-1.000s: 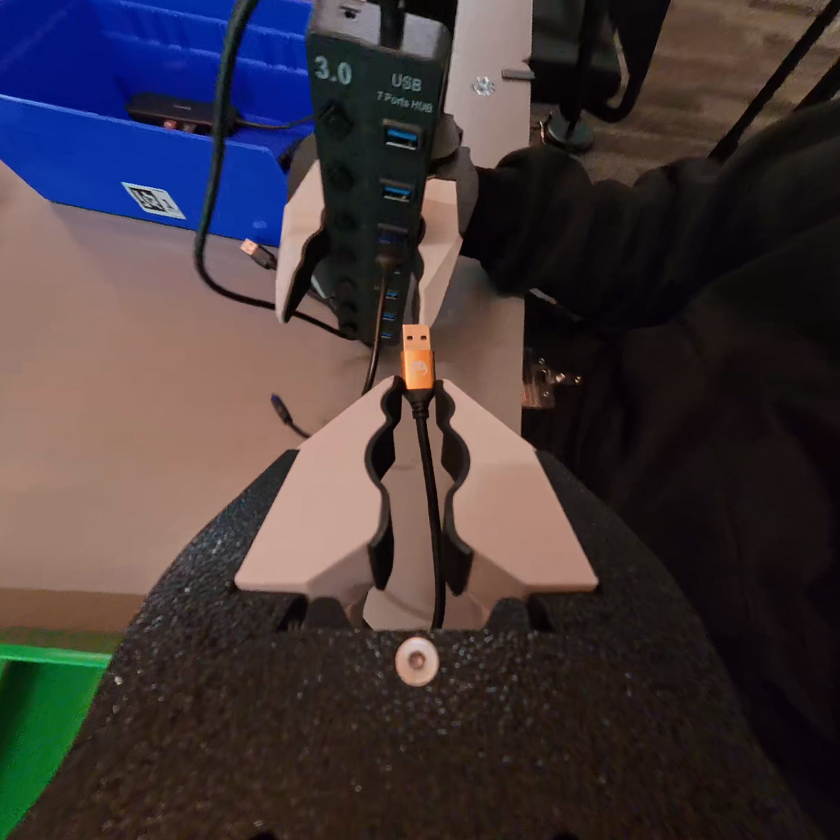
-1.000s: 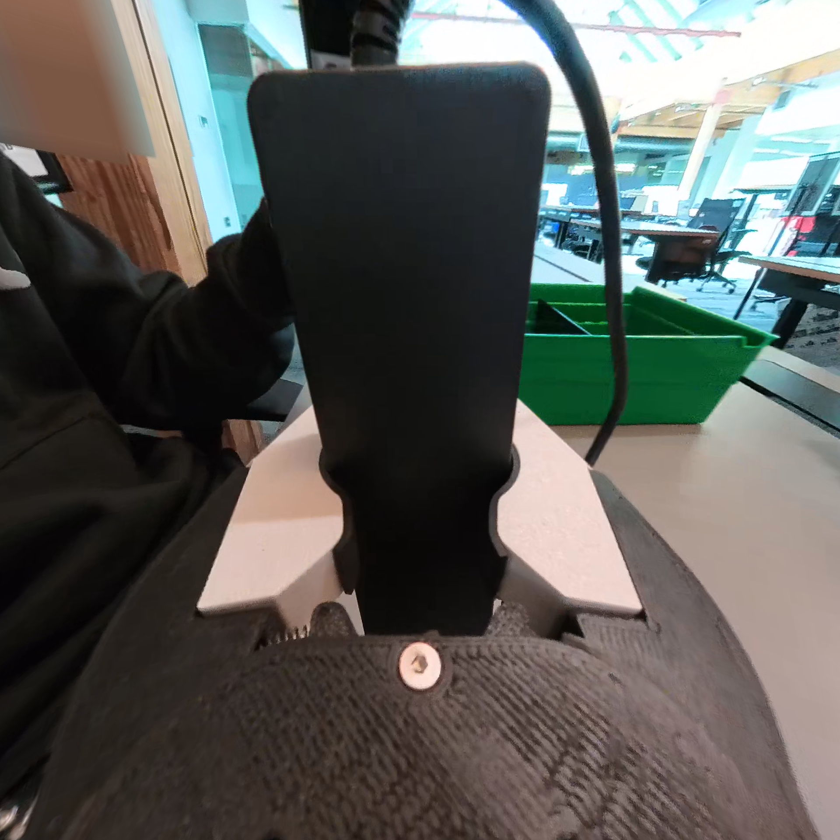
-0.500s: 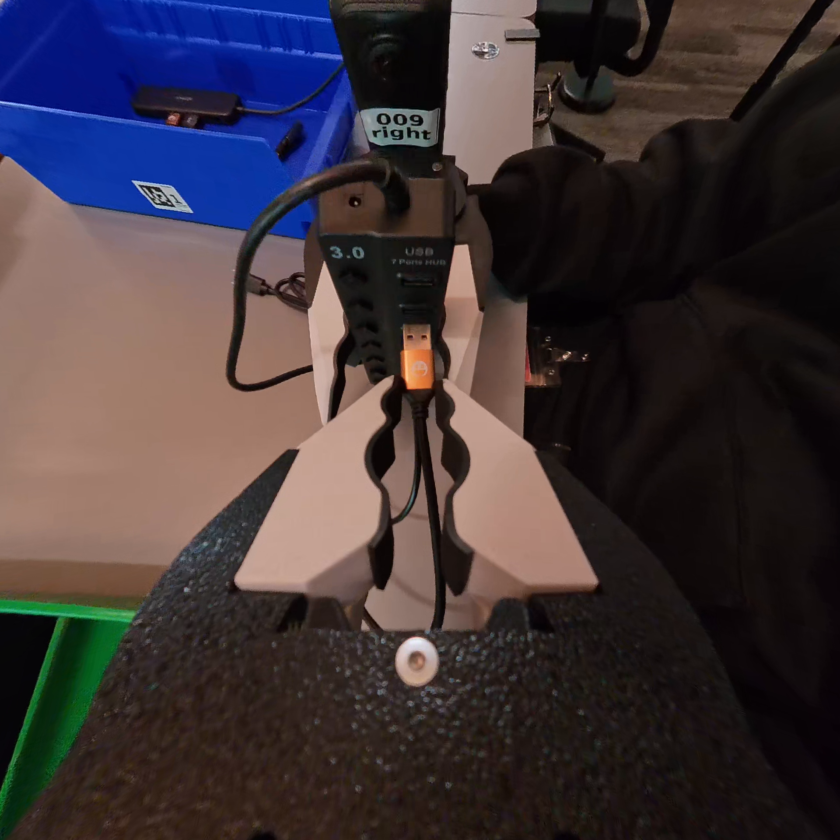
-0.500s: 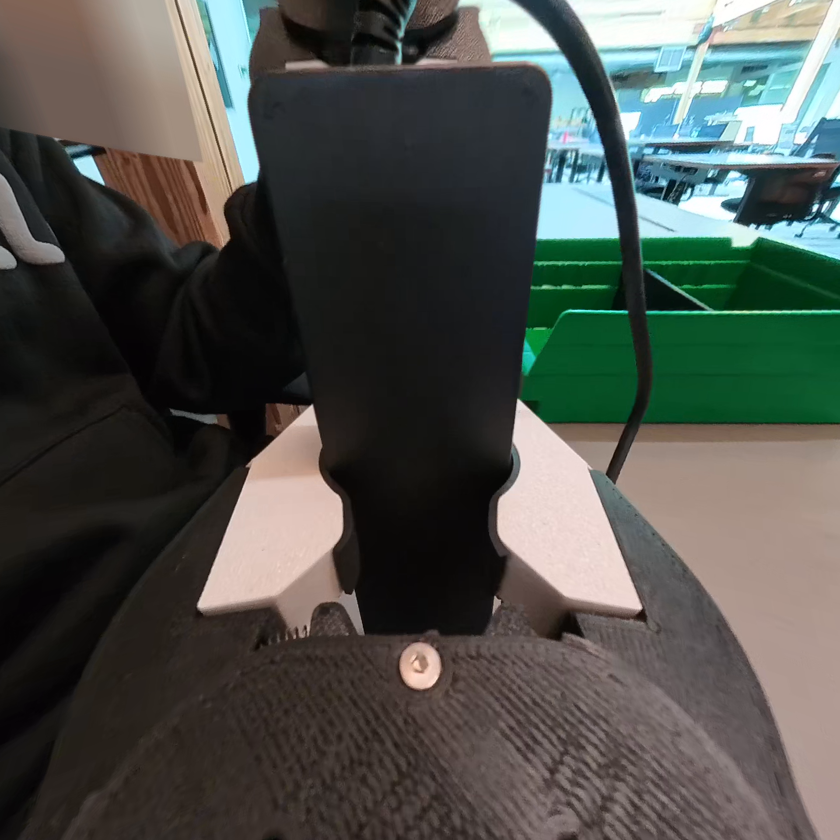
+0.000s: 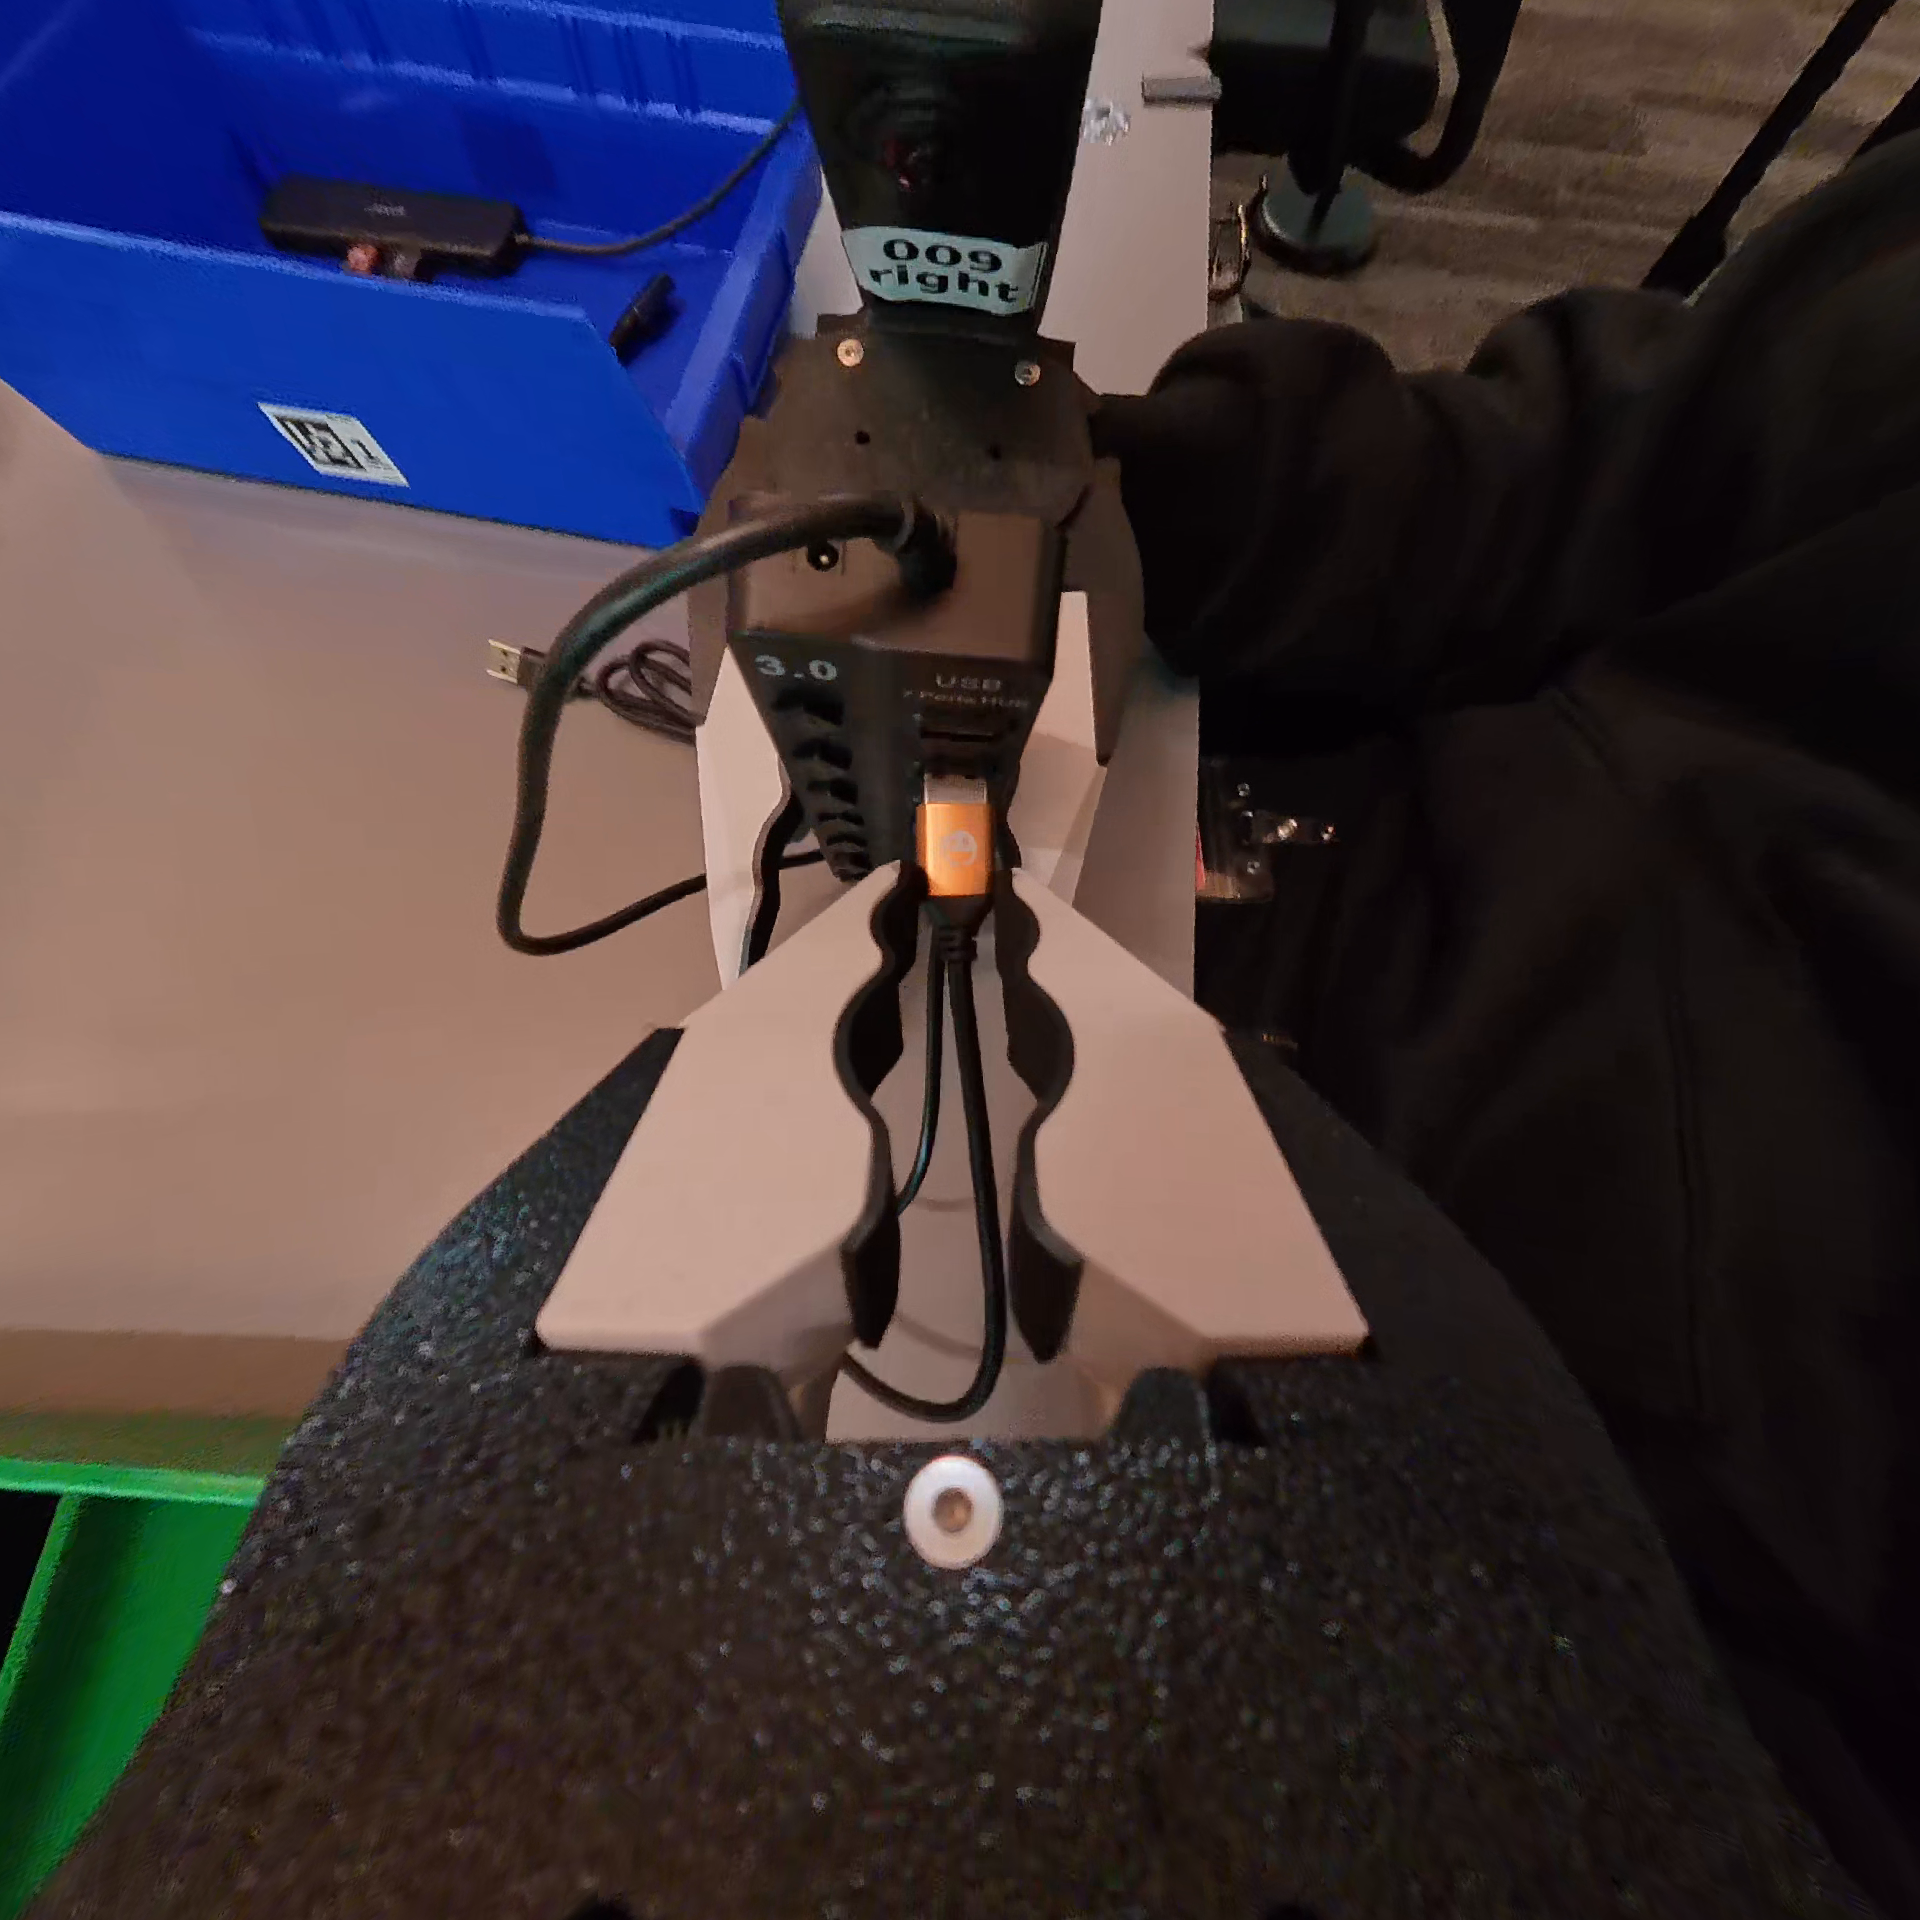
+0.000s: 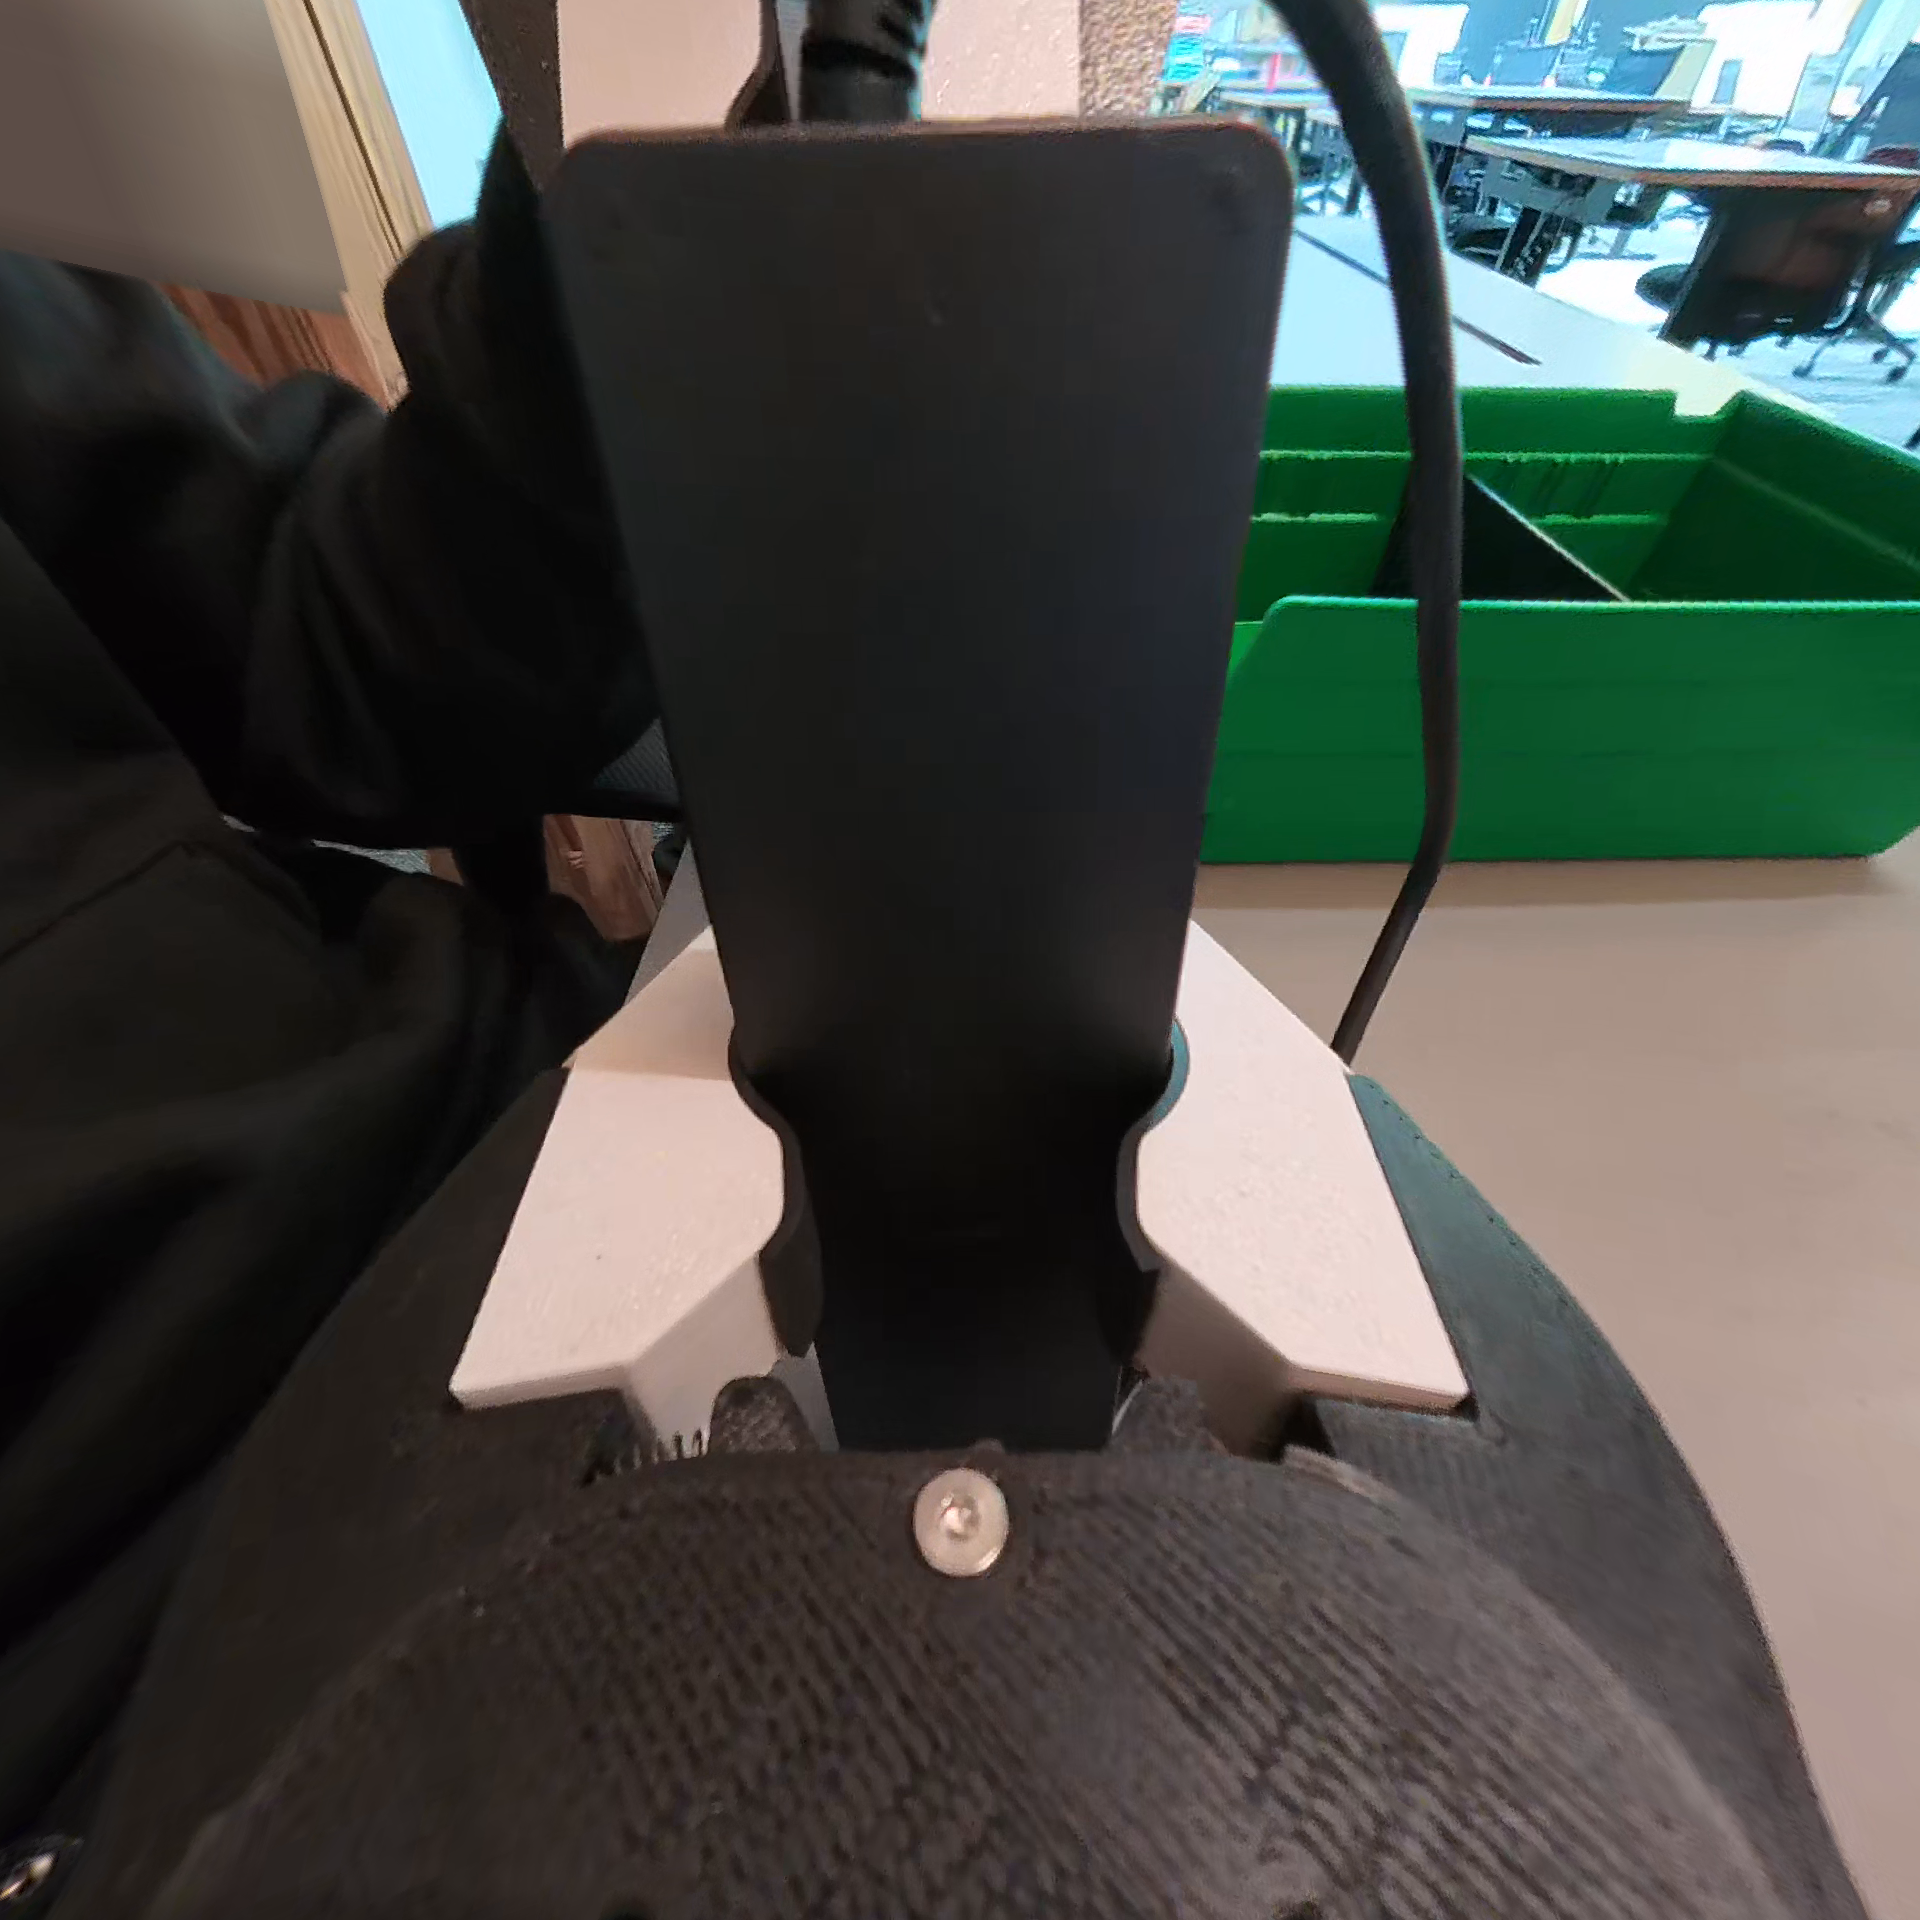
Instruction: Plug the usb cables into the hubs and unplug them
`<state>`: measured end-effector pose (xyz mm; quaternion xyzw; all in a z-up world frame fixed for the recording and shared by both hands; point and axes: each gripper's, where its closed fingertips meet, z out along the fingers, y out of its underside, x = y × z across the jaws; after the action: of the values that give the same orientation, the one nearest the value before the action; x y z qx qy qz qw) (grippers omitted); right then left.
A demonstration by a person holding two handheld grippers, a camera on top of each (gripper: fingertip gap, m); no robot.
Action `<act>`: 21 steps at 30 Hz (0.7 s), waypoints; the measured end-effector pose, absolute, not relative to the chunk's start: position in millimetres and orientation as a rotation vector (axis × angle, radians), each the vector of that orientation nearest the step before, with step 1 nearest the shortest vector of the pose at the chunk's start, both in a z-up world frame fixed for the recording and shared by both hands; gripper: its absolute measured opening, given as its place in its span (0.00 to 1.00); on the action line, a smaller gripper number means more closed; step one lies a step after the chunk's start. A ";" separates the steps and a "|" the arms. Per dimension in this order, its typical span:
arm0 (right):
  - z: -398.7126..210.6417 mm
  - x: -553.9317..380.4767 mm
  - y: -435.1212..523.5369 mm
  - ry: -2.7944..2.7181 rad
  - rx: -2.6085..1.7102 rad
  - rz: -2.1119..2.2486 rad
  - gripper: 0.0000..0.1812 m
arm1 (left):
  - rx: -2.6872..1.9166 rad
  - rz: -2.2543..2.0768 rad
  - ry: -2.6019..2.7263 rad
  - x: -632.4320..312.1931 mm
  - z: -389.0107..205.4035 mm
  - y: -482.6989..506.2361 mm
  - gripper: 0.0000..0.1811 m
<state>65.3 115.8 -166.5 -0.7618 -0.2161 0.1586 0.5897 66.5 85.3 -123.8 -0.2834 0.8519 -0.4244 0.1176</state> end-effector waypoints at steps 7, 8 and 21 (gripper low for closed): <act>-172.6 72.2 113.1 -0.522 -1.836 0.284 0.35 | -0.758 -1.263 2.471 72.2 -123.6 81.6 0.07; -170.9 73.7 112.7 -0.518 -1.836 0.273 0.35 | -0.745 -1.287 2.457 73.2 -121.1 80.5 0.07; -166.5 79.2 109.0 -0.519 -1.861 0.206 0.35 | -0.643 -1.301 2.335 82.0 -110.0 67.1 0.07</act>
<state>79.2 109.0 -166.5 -0.7908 -0.2204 0.0877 0.5642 82.0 67.1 -110.0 -0.2294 0.8330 -0.4643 0.1950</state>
